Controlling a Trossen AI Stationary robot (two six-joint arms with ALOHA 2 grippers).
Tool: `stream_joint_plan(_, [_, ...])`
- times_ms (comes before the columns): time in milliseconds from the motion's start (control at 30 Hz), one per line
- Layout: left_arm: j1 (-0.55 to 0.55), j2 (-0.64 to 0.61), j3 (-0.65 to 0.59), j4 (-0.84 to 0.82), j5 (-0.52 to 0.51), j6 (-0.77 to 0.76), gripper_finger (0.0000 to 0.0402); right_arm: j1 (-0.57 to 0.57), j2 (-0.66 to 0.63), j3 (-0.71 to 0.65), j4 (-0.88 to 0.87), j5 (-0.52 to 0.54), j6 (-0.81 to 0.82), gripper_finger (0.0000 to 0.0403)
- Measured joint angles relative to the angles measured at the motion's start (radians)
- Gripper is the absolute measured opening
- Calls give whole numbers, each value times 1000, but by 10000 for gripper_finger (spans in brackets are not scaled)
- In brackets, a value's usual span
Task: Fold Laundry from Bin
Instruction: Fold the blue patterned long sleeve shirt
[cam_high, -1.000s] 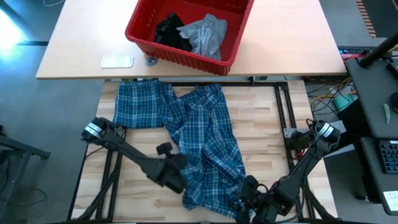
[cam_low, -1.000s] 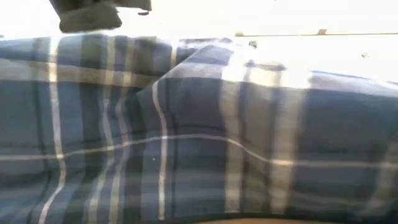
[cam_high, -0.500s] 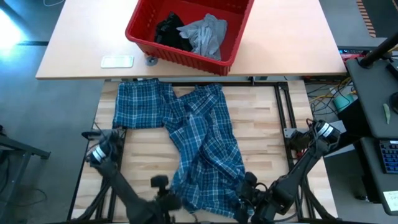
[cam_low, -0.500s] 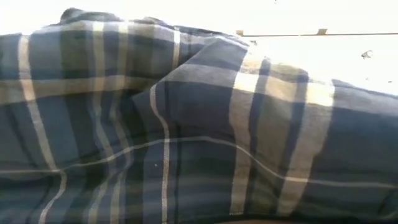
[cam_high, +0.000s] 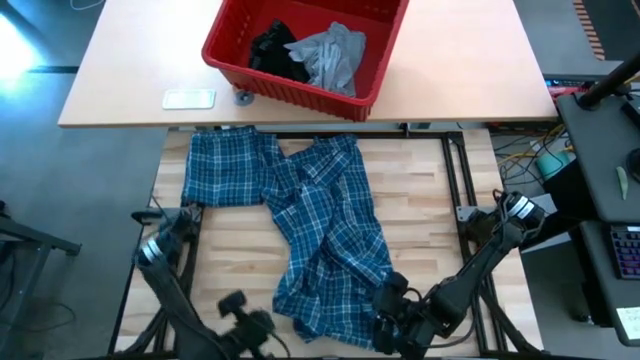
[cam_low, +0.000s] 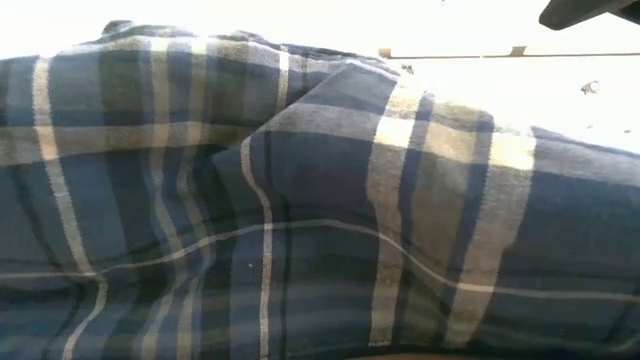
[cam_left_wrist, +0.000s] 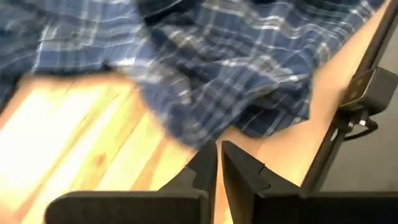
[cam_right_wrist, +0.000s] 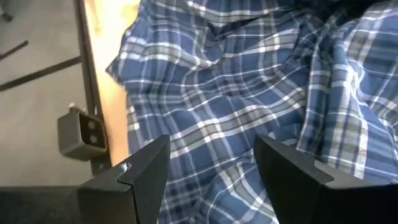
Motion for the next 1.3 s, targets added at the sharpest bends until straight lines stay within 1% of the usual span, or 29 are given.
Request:
stream_joint_plan(67, [29, -82, -98, 22, 26, -34, 27, 0, 0, 0, 6, -2, -23, 226])
stream_joint_plan(167, [109, -199, -273, 96, 74, -86, 70, -8, 0, 0, 13, -13, -61, 226])
stream_joint_plan(233, [169, -299, -396, 215, 138, -94, 106, -12, 0, 0, 19, -18, -76, 226])
stream_joint_plan(333, [280, -428, -615, 457, 303, -75, 163, -13, 0, 0, 22, -25, -93, 226])
stream_joint_plan(367, [321, -463, -693, 539, 333, -71, 181, -12, 0, 0, 22, -36, -99, 226])
stream_joint_plan(467, [438, -575, -893, 759, 368, -72, 228, -6, 0, -1, 18, -65, -112, 226])
stream_joint_plan(533, [503, -636, -994, 891, 377, -79, 251, -2, 0, -2, 19, -72, -106, 226])
stream_joint_plan(600, [559, -664, -1081, 952, 381, -86, 263, 3, 0, -2, 22, -76, -102, 226])
stream_joint_plan(733, [651, -689, -1182, 1027, 415, -87, 264, 7, 0, -2, 21, -76, -102, 226])
stream_joint_plan(800, [689, -676, -1221, 1057, 432, -45, 258, 7, 0, -2, 17, -76, -105, 226])
stream_joint_plan(867, [732, -669, -1251, 1141, 437, 14, 252, 5, 0, -3, 17, -76, -121, 226])
stream_joint_plan(967, [809, -662, -1283, 1283, 432, 115, 244, -2, 0, -3, 17, -75, -139, 226])
stream_joint_plan(1067, [888, -643, -1311, 1336, 433, 176, 239, -14, 0, -3, 17, -74, -137, 226])
stream_joint_plan(1167, [955, -634, -1320, 1343, 433, 227, 239, -22, 0, -3, 17, -74, -135, 226])
stream_joint_plan(1233, [980, -627, -1322, 1362, 434, 267, 239, -26, 0, -3, 17, -74, -135, 226])
stream_joint_plan(1300, [990, -624, -1318, 1435, 454, 324, 239, -33, 0, -3, 15, -76, -127, 226])
